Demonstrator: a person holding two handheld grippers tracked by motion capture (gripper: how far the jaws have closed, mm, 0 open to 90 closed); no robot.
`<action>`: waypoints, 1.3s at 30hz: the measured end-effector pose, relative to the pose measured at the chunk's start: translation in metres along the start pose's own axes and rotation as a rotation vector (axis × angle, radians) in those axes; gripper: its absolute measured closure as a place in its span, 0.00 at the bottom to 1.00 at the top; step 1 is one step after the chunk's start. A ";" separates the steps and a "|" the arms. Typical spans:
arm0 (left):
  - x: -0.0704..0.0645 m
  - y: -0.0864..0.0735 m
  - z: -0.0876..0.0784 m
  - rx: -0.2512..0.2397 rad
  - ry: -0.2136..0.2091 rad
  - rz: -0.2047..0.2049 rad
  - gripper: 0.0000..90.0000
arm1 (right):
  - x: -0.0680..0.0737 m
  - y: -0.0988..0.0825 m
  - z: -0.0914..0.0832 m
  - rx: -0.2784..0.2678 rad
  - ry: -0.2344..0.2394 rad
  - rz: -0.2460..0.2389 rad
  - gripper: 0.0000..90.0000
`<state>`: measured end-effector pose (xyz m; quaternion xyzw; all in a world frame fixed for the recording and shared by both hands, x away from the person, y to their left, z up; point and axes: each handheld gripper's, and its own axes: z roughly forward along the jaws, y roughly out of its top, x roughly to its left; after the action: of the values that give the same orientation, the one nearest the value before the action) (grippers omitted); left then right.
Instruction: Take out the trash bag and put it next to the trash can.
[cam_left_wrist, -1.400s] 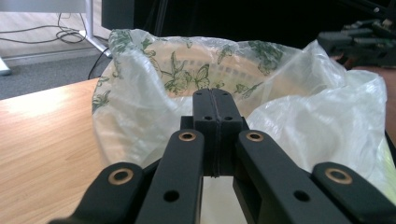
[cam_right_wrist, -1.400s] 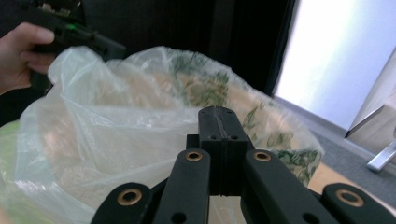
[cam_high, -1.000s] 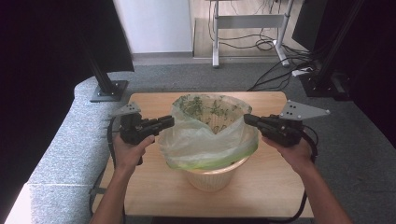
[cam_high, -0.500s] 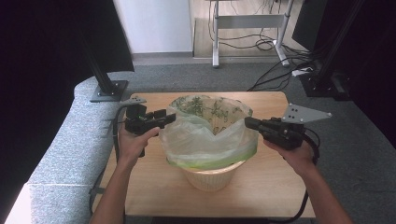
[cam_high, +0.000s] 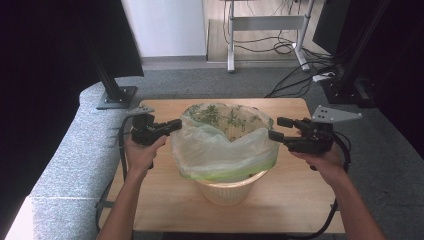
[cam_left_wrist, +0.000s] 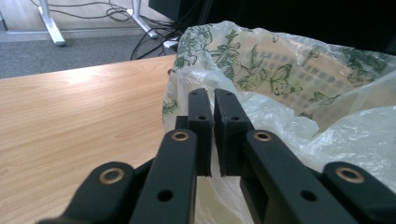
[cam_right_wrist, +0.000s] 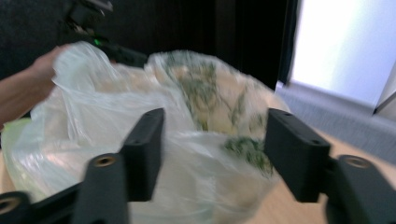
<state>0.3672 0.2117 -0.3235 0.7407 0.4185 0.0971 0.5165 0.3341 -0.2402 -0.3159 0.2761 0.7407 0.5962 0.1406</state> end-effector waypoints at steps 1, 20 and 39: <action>0.000 0.000 0.000 -0.003 -0.001 0.003 0.99 | -0.004 -0.003 0.002 0.015 0.003 0.017 0.36; -0.008 0.005 -0.003 -0.028 -0.036 0.048 1.00 | 0.003 0.001 0.032 0.178 -0.220 -0.105 0.97; -0.011 0.036 -0.012 -0.083 -0.064 0.103 1.00 | 0.018 0.043 0.062 0.001 -0.204 -0.153 0.98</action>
<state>0.3722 0.2076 -0.2845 0.7421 0.3586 0.1172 0.5540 0.3639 -0.1739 -0.2880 0.2779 0.7417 0.5521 0.2602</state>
